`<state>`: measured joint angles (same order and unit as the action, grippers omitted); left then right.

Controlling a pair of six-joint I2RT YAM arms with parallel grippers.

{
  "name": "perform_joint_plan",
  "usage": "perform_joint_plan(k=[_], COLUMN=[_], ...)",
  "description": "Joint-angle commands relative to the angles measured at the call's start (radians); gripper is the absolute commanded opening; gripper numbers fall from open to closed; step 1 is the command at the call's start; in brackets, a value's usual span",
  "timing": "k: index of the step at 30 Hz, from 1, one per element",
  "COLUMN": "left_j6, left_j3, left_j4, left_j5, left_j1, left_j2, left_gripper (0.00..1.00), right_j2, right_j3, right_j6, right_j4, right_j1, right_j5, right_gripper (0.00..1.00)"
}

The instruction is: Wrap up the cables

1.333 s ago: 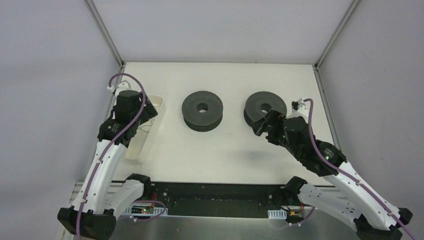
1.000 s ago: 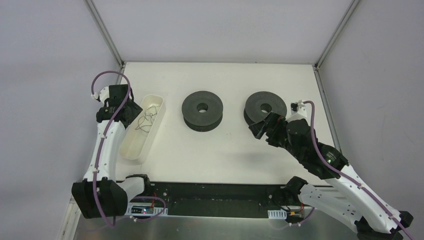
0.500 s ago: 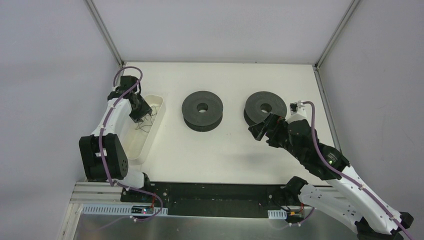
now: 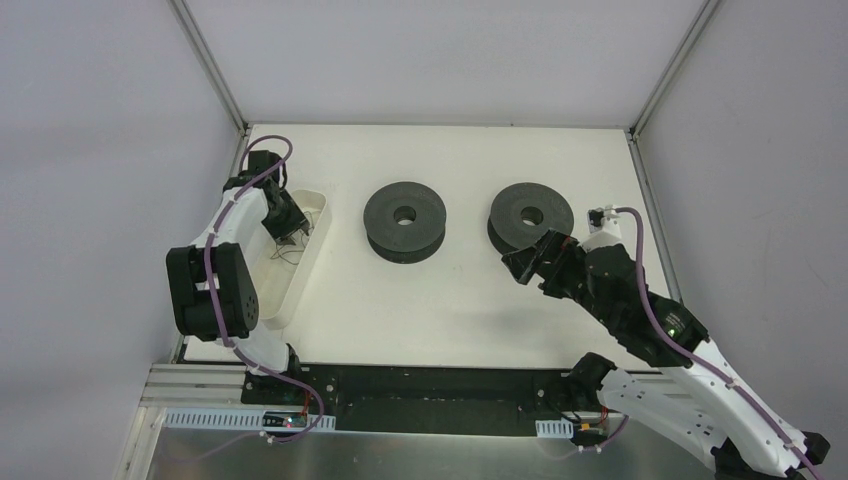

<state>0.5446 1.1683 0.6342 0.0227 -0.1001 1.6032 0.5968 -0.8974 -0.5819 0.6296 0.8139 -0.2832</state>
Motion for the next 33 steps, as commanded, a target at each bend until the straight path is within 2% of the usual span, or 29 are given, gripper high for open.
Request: perform_joint_plan(k=[1,7,16,24,33], left_j6=[-0.028,-0.058,-0.057,-0.003,0.051], left_j3=[0.044,0.074,0.185,0.273,0.427], left_j4=[0.01,0.028,0.113,0.136,0.134], left_j5=[0.031,0.016,-0.09,0.035,0.085], left_j1=[-0.006,-0.005,-0.004,-0.003,-0.004], left_j2=[0.021,0.014,-0.168,-0.363,-0.468], left_gripper=[0.31,0.0,0.0,0.0,0.0], right_j2=[-0.018,-0.024,-0.06,-0.1,-0.114], right_j3=[-0.011,-0.026,-0.021,-0.024,-0.034], right_j6=[0.0,-0.008,-0.013,0.011,0.018], right_j4=[0.001,0.016,0.017,0.002,-0.012], right_j1=[-0.003,-0.002,-0.003,-0.002,-0.002], right_j5=[-0.009,-0.006,-0.017,-0.039,-0.035], right_gripper=[0.99,0.99,0.99,0.99,0.99])
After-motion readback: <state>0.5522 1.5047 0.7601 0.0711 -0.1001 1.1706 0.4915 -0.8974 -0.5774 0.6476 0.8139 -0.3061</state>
